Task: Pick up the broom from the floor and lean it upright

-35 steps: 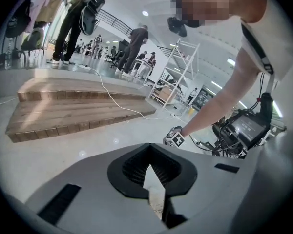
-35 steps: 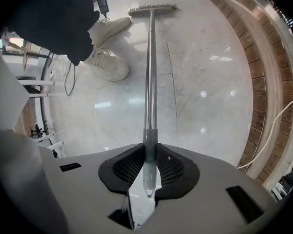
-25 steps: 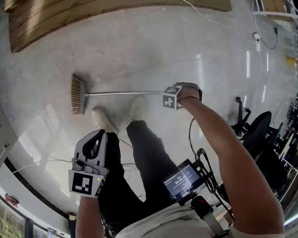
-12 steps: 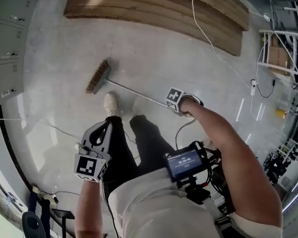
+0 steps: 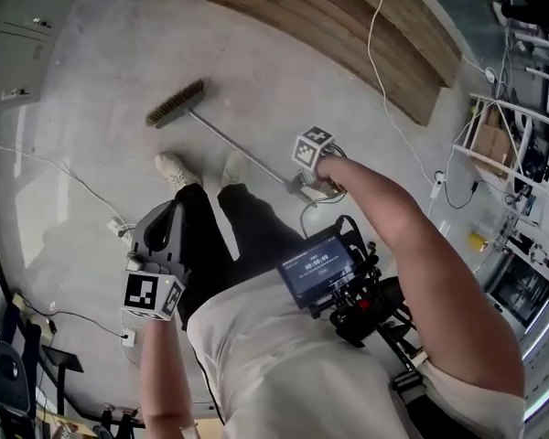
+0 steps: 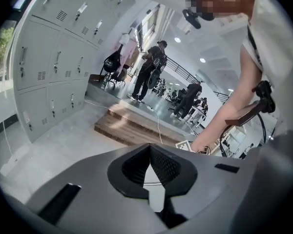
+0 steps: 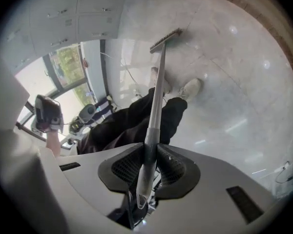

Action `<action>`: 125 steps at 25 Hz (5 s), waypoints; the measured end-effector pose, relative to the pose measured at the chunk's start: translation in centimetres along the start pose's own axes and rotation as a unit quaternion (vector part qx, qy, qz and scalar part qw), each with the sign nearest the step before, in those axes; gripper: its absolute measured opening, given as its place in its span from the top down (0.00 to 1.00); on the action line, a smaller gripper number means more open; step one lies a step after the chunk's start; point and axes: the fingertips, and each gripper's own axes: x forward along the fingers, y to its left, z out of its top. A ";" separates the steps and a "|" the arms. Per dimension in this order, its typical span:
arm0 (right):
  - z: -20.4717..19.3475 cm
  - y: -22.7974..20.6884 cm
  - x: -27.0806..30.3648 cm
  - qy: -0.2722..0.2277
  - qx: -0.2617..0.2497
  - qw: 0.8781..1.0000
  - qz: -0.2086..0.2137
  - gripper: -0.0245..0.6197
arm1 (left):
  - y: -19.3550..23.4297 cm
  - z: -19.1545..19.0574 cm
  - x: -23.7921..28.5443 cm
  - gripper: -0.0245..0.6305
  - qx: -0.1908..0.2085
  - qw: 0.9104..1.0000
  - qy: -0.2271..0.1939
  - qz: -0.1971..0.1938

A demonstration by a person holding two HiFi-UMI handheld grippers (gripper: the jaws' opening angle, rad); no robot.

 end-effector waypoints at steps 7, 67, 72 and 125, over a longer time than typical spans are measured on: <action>1.8 5.5 -0.9 -0.038 0.009 0.997 0.059 0.82 | 1.5 -1.4 -1.8 0.95 -0.034 0.999 -0.007 0.015; 23.7 45.5 -28.1 -0.217 -0.370 0.892 -0.142 0.73 | 12.1 16.2 5.5 0.85 0.318 0.943 -0.053 0.078; 28.4 45.3 -33.1 -0.260 -0.405 0.858 -0.179 0.73 | 20.4 20.1 5.6 0.85 0.196 0.958 -0.059 0.199; 40.7 56.6 -36.0 -0.231 -0.533 0.795 -0.173 0.94 | 62.5 26.5 -13.5 0.85 -0.199 0.774 -0.119 0.589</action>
